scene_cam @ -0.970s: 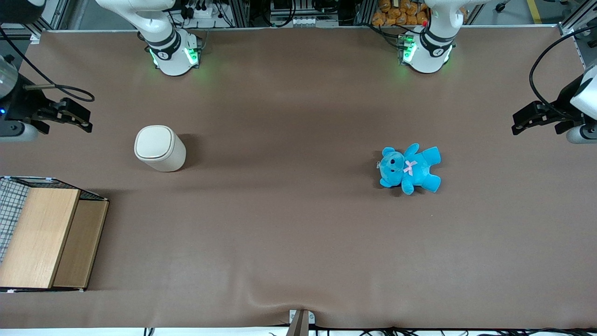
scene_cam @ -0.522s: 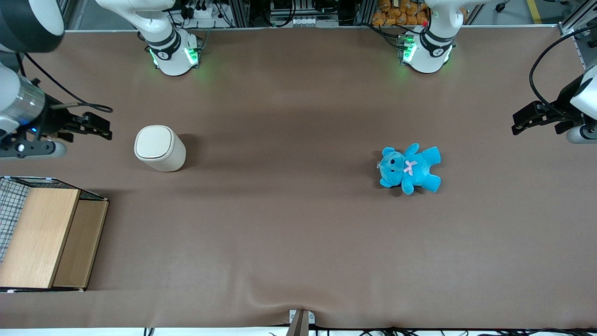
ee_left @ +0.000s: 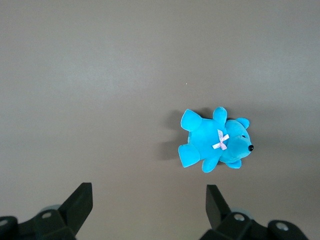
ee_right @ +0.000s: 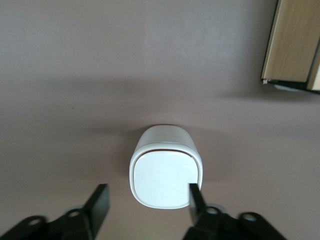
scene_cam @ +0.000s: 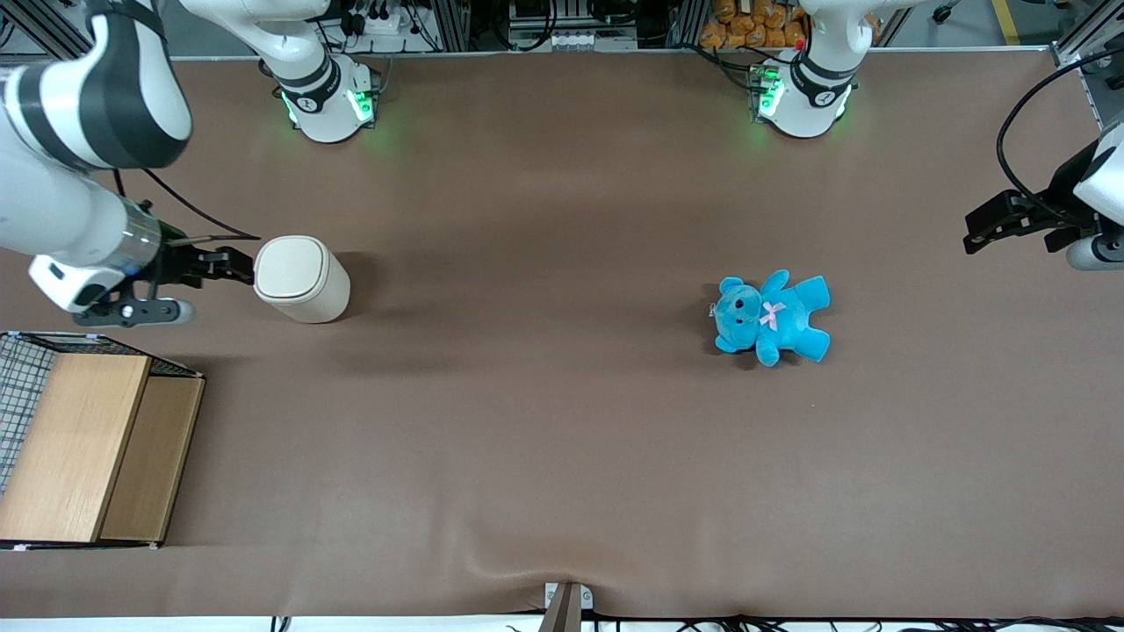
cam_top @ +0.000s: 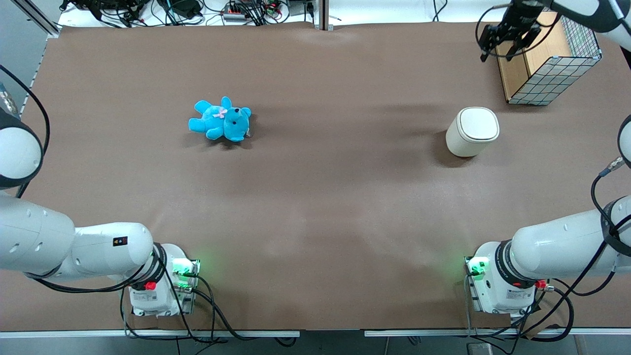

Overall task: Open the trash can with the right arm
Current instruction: 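Move the right gripper toward the white trash can's lid, then lower the right gripper onto the lid edge of the trash can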

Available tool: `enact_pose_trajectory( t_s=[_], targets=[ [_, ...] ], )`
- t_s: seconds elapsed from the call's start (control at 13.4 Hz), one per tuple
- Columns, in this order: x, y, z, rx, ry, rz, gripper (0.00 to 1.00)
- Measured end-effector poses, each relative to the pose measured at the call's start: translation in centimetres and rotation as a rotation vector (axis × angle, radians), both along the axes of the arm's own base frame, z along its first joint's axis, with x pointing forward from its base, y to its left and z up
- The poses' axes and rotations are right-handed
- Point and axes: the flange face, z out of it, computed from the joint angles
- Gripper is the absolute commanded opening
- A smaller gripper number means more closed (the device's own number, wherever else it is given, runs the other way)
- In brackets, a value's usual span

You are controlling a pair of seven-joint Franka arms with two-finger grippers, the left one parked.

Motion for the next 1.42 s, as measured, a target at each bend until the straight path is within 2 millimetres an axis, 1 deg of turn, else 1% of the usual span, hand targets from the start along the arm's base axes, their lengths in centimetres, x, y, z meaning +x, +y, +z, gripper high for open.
enact_pose_trajectory(
  t_s=[0.07,0.15,0.3,0.45,0.52,0.6,0.75,0.9,1.27,1.42],
  targets=[
    [-0.3,-0.1,-0.7,-0.002,0.013,-0.003,0.31],
    [-0.5,-0.1,-1.2,-0.003,0.024,-0.006,0.26],
    [-1.0,-0.2,-2.0,-0.005,0.041,-0.010,0.19],
    [-1.6,-0.5,-2.8,-0.007,0.059,-0.015,0.16],
    [-1.9,-0.8,-3.4,-0.007,0.062,-0.020,0.10],
    [-2.3,-1.0,-4.1,-0.008,0.053,-0.025,0.07],
    [-3.5,-1.4,-5.3,-0.010,0.049,-0.033,0.00],
    [-4.8,-2.4,-6.4,-0.010,0.059,-0.046,0.00],
    [-6.7,-7.0,-10.3,0.010,0.018,-0.028,0.00],
    [-7.2,-7.6,-11.2,0.013,0.012,-0.028,0.00]
  ],
)
